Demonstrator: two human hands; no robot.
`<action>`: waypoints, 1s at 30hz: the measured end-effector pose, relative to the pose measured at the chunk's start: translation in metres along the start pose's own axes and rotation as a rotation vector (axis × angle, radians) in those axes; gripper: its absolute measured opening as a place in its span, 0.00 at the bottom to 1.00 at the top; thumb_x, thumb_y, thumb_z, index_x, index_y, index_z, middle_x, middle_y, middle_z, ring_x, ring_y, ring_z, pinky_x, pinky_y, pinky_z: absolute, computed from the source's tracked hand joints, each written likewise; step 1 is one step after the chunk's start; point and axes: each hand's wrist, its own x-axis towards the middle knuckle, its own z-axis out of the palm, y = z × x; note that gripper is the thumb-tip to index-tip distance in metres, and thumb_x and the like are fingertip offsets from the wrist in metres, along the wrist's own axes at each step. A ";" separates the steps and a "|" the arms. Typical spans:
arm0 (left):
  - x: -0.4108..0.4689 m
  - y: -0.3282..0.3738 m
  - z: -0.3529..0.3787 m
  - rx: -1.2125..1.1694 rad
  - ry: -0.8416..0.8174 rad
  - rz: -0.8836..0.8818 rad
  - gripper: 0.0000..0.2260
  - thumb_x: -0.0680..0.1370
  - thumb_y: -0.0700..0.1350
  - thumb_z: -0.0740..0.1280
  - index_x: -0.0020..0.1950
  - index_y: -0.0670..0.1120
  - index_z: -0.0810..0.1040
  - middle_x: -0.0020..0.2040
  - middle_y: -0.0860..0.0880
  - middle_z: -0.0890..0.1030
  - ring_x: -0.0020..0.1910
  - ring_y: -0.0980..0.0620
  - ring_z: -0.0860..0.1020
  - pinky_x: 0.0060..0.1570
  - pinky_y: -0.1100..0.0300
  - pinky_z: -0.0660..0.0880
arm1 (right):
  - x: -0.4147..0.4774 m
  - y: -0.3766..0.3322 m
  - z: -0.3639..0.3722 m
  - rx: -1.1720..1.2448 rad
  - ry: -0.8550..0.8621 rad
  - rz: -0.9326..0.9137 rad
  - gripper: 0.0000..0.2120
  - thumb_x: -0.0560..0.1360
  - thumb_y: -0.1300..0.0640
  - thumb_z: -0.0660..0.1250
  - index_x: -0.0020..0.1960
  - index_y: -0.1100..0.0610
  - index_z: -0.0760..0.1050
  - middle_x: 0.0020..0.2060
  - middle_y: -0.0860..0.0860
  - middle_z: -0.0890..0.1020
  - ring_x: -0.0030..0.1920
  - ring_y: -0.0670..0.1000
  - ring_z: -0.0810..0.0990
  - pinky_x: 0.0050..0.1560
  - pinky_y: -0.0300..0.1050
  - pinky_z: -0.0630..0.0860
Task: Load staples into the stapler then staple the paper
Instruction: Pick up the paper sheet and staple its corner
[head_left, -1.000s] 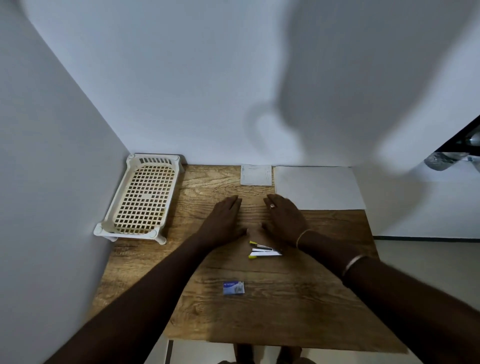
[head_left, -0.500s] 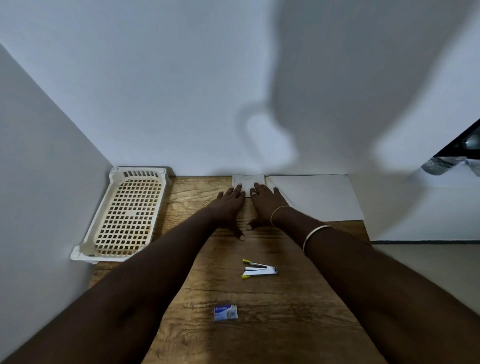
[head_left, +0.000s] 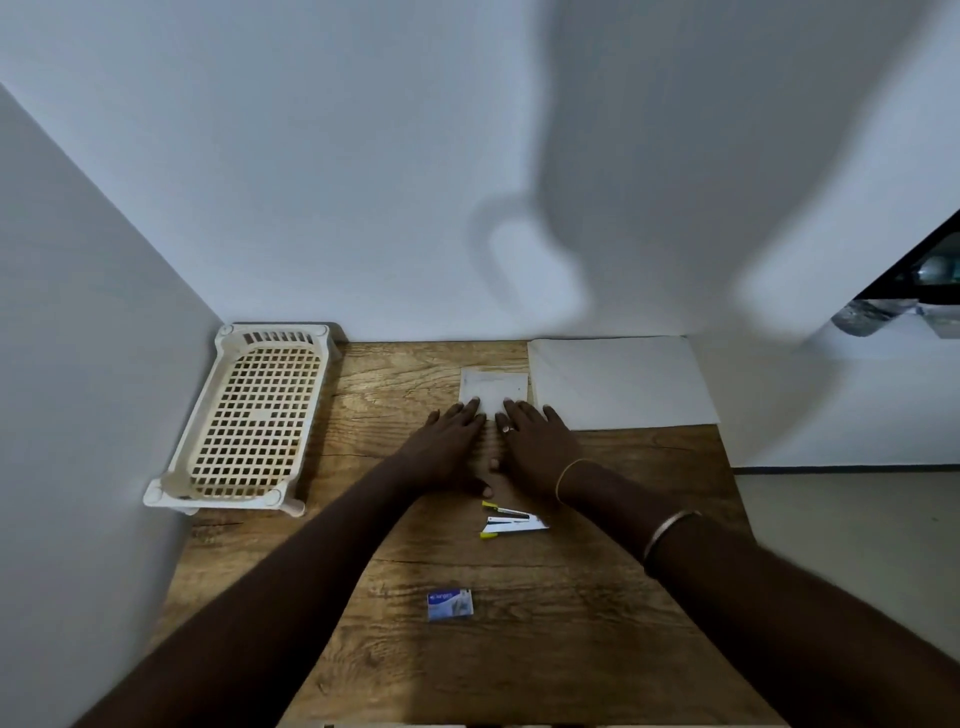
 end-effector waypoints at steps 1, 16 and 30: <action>-0.006 0.002 0.006 0.000 0.016 -0.003 0.52 0.72 0.65 0.73 0.83 0.43 0.49 0.84 0.43 0.44 0.83 0.43 0.46 0.80 0.41 0.47 | -0.008 -0.004 0.005 0.008 0.027 0.001 0.36 0.80 0.38 0.57 0.80 0.57 0.55 0.81 0.57 0.53 0.80 0.57 0.53 0.77 0.60 0.54; -0.052 0.014 0.062 -0.027 0.177 -0.010 0.28 0.82 0.47 0.64 0.81 0.49 0.60 0.84 0.46 0.54 0.81 0.41 0.55 0.78 0.45 0.52 | -0.065 -0.030 0.029 0.126 0.071 0.003 0.26 0.82 0.50 0.56 0.79 0.54 0.59 0.81 0.54 0.56 0.80 0.55 0.55 0.77 0.57 0.57; -0.052 0.022 0.034 -0.785 0.582 -0.531 0.17 0.78 0.42 0.70 0.67 0.42 0.80 0.62 0.43 0.83 0.61 0.46 0.80 0.62 0.56 0.74 | -0.050 -0.021 0.005 1.018 0.418 0.738 0.07 0.74 0.56 0.72 0.48 0.58 0.83 0.49 0.54 0.85 0.54 0.54 0.82 0.59 0.48 0.77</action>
